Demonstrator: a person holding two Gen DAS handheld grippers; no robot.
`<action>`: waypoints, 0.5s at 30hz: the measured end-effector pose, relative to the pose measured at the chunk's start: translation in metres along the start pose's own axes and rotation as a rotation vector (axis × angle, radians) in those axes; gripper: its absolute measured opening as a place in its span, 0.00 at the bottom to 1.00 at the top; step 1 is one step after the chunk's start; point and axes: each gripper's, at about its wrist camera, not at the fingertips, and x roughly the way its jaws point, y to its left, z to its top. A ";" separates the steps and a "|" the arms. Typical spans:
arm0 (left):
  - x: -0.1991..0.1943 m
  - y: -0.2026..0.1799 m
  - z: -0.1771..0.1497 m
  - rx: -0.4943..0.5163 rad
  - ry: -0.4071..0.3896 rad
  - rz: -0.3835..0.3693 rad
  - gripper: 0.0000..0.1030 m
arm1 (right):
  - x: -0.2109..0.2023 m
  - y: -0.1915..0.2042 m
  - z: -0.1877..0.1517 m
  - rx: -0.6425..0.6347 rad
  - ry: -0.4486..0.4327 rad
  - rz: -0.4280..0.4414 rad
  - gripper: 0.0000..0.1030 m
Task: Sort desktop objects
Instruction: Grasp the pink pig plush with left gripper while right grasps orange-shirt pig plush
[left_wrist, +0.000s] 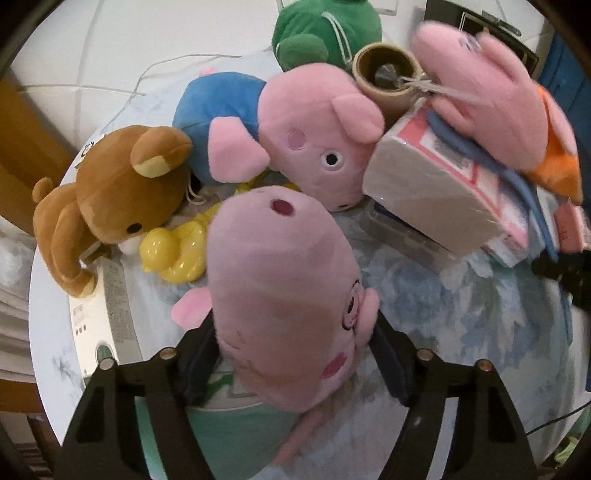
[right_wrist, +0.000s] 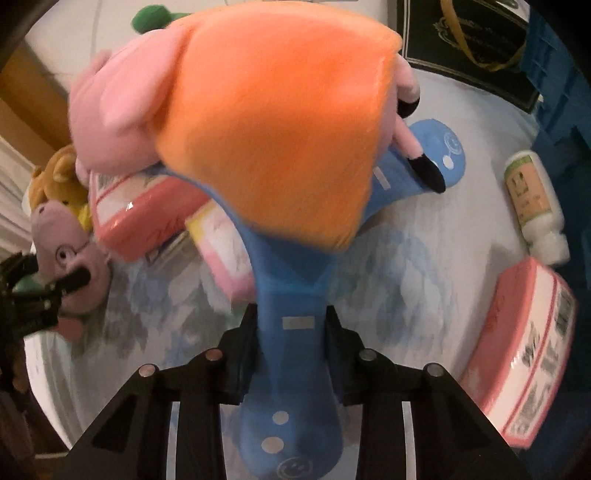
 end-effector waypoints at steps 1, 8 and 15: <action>-0.005 -0.001 -0.003 -0.006 -0.003 -0.008 0.68 | -0.002 0.000 -0.008 0.001 0.010 -0.001 0.32; -0.039 -0.025 -0.047 0.045 -0.031 -0.040 0.67 | -0.008 -0.001 -0.073 0.004 0.120 -0.006 0.31; -0.066 -0.032 -0.055 0.053 -0.084 -0.001 0.73 | -0.018 -0.004 -0.101 0.022 0.131 -0.022 0.36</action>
